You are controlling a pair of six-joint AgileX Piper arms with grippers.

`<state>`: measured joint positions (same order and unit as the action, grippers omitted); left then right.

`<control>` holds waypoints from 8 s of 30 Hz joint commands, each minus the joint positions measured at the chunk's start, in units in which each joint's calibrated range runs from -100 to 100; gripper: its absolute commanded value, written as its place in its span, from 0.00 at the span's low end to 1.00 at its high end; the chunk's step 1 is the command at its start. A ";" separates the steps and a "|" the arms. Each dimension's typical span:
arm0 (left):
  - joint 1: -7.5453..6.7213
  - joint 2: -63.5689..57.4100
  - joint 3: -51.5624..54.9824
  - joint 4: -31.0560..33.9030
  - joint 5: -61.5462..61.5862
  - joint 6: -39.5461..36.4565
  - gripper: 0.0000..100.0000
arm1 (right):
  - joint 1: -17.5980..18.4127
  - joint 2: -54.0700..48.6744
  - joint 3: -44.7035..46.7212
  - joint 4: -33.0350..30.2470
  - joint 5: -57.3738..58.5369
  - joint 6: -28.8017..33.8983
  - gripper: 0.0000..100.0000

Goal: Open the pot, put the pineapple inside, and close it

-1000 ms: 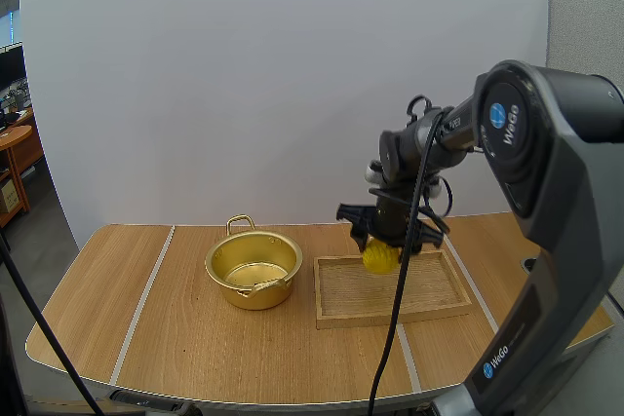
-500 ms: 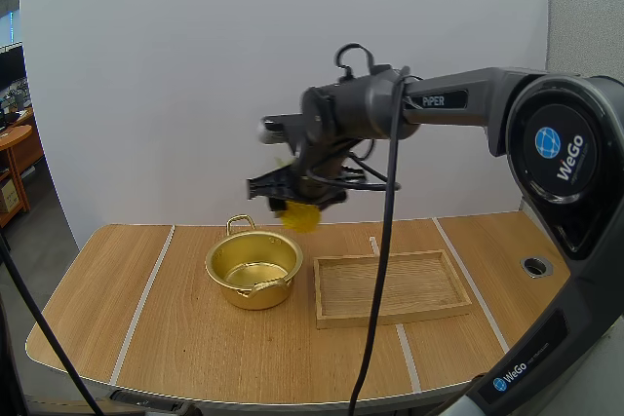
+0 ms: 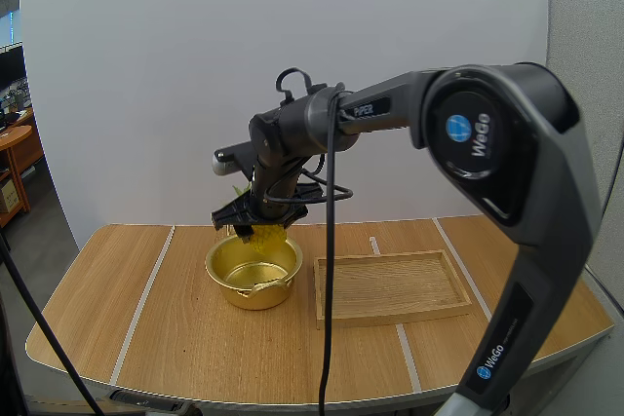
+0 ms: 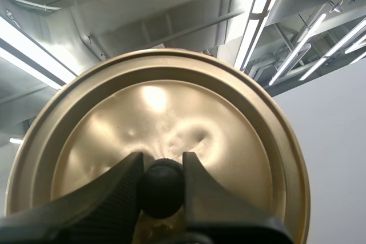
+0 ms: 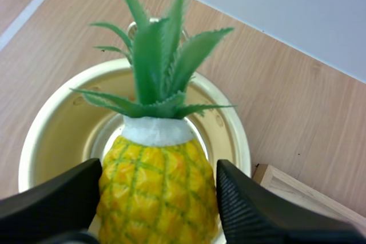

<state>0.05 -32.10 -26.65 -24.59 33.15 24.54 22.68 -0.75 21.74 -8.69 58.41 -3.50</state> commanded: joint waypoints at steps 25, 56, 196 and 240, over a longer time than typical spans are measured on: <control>0.01 -0.45 -0.36 0.01 -1.65 -0.39 0.00 | 0.97 10.87 -0.46 0.14 -5.59 -2.77 0.00; 0.01 -0.45 -0.36 0.01 -1.65 -0.39 0.00 | 1.63 4.96 -0.46 0.56 -2.20 -3.12 1.00; 0.01 -0.45 -0.36 0.01 -1.65 -0.39 0.00 | 1.63 -64.55 4.04 1.33 38.98 -2.48 0.00; 0.01 5.05 6.29 0.81 66.85 -0.22 0.00 | -2.43 -75.74 15.20 7.42 41.59 -8.87 0.00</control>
<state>0.05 -29.35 -23.59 -24.01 99.96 24.54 20.45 -75.95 37.08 -0.85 100.00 -11.51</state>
